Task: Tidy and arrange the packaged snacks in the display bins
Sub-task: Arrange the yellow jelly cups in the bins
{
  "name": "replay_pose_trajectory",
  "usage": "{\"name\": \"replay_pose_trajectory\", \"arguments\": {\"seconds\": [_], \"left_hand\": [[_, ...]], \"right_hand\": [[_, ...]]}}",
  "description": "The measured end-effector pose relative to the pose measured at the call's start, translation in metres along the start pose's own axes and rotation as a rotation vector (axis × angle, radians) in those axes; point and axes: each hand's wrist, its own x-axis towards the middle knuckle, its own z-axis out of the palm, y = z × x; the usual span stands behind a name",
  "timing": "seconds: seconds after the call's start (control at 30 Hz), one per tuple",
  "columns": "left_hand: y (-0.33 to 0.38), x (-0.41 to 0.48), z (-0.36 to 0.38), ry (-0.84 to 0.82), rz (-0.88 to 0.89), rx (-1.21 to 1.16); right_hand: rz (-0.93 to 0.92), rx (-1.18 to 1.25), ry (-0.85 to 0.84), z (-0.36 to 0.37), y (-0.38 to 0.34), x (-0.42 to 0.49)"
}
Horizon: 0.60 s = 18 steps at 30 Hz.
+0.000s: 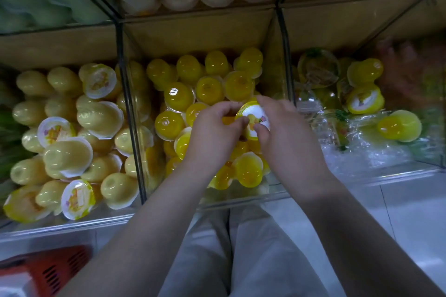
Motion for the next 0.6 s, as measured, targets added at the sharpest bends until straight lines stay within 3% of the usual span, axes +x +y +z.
{"name": "replay_pose_trajectory", "arguments": {"seconds": [0.6], "left_hand": [[-0.007,0.01,-0.006,-0.032,0.078,0.503]], "right_hand": [[0.041,-0.278,-0.033,0.021,-0.011,0.013]]}}
